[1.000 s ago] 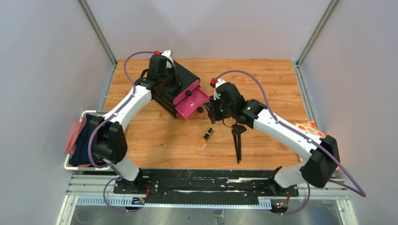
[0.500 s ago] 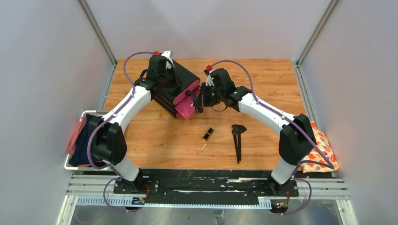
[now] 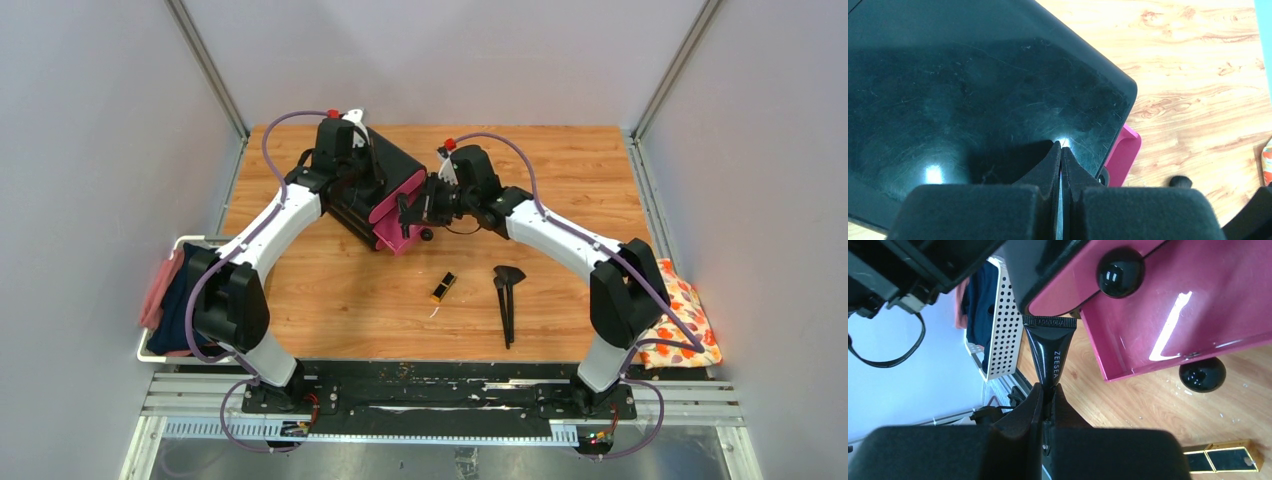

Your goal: Organize the makeup

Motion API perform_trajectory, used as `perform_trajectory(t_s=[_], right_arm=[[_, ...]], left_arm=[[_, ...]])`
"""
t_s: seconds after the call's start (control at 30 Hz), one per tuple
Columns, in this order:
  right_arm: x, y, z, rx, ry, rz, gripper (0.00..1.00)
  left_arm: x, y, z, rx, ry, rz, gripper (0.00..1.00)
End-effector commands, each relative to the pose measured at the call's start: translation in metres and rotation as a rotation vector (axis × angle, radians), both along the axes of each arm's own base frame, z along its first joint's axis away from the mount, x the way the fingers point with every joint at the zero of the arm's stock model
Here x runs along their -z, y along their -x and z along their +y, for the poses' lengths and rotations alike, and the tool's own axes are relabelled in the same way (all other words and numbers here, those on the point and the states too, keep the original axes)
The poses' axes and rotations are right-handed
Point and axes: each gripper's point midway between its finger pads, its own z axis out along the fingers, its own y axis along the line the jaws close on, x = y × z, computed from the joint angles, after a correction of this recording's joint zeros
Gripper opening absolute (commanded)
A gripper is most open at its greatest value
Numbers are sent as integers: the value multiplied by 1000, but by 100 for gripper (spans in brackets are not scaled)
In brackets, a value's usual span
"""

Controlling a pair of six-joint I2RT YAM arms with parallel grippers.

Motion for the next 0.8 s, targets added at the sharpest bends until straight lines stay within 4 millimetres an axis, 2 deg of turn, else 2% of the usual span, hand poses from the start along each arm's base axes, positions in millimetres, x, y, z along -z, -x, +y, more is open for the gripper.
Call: perform_trajectory(t_s=[0.0, 0.13, 0.43, 0.63, 0.77], right_arm=[[13, -6, -9, 62, 24, 71, 0], [32, -8, -14, 90, 88, 110, 0], [56, -17, -22, 146, 209, 174, 0], [53, -27, -14, 137, 222, 175, 0], [52, -31, -5, 106, 217, 177, 8]], left_arm=[[29, 16, 11, -6, -44, 97, 0], [30, 17, 12, -6, -41, 97, 0], [31, 17, 13, -6, -35, 96, 0], [32, 17, 14, -6, -30, 97, 0], [31, 16, 15, -8, -28, 94, 0]])
